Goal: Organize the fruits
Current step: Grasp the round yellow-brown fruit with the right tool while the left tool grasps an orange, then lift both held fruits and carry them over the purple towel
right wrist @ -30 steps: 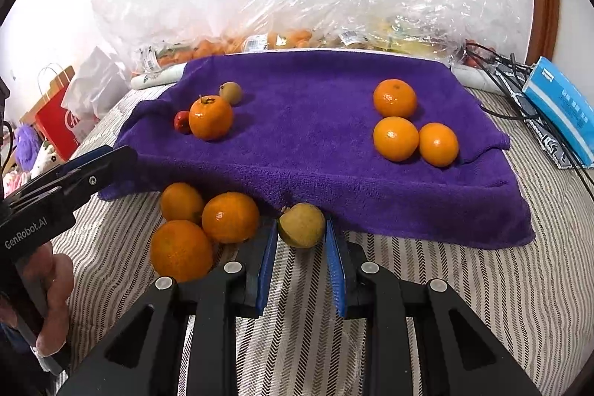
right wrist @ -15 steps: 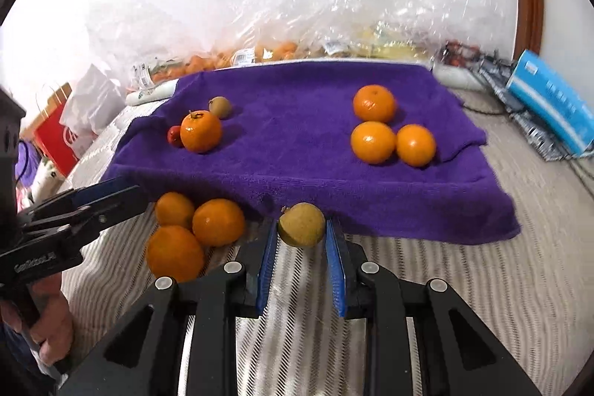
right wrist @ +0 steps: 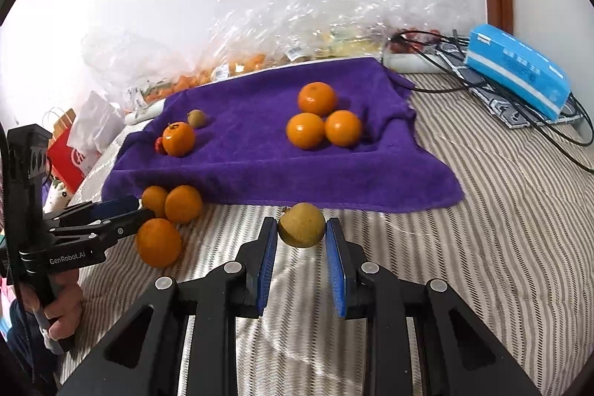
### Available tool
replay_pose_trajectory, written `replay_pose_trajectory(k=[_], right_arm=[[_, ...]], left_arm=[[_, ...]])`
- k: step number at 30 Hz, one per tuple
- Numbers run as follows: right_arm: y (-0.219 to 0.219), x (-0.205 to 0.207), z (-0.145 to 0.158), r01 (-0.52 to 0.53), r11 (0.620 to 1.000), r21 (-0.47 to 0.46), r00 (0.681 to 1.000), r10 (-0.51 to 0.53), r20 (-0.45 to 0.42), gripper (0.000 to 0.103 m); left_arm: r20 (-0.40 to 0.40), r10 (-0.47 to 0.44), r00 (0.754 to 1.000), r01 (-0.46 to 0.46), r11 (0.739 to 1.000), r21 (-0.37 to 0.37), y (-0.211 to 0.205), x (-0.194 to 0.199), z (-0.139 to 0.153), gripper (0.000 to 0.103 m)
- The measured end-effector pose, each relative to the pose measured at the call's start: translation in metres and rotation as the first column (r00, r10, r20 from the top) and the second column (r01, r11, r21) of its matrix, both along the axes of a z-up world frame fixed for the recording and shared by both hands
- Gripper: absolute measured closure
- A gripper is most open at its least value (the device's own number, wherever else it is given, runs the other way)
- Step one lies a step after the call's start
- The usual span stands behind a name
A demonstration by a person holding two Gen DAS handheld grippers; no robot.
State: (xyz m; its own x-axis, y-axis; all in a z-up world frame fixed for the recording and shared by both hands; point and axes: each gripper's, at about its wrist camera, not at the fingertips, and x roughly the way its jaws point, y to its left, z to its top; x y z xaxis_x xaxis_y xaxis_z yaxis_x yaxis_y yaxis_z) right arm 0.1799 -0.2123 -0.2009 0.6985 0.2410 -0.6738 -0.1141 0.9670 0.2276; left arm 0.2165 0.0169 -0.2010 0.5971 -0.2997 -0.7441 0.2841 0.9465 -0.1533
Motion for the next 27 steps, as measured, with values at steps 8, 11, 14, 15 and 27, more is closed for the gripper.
replay_pose_trajectory(k=[8,11,14,15,27], right_arm=[[0.008,-0.004,0.001,-0.035,0.999,-0.041,0.999,0.035,0.003,0.076],[0.011,-0.005,0.001,-0.050,0.997,-0.052,0.999,0.050,0.006,0.076],[0.015,-0.006,0.001,-0.069,0.996,-0.062,0.997,0.070,0.011,0.076],[0.016,-0.006,0.001,-0.075,0.995,-0.067,0.997,0.075,0.010,0.076],[0.027,-0.004,-0.001,-0.117,0.988,-0.103,0.993,0.116,-0.016,0.076]], left_arm=[[0.003,0.071,0.997,-0.071,0.994,0.081,-0.018,0.008,-0.003,0.059],[0.010,0.083,0.997,-0.083,0.991,0.106,-0.021,0.008,-0.003,0.071],[0.006,0.085,0.996,-0.085,0.993,0.085,-0.017,0.008,-0.003,0.071],[0.004,0.090,0.996,-0.090,0.993,0.075,-0.016,0.008,-0.003,0.071],[0.001,0.099,0.995,-0.099,0.992,0.073,-0.020,0.010,-0.004,0.068]])
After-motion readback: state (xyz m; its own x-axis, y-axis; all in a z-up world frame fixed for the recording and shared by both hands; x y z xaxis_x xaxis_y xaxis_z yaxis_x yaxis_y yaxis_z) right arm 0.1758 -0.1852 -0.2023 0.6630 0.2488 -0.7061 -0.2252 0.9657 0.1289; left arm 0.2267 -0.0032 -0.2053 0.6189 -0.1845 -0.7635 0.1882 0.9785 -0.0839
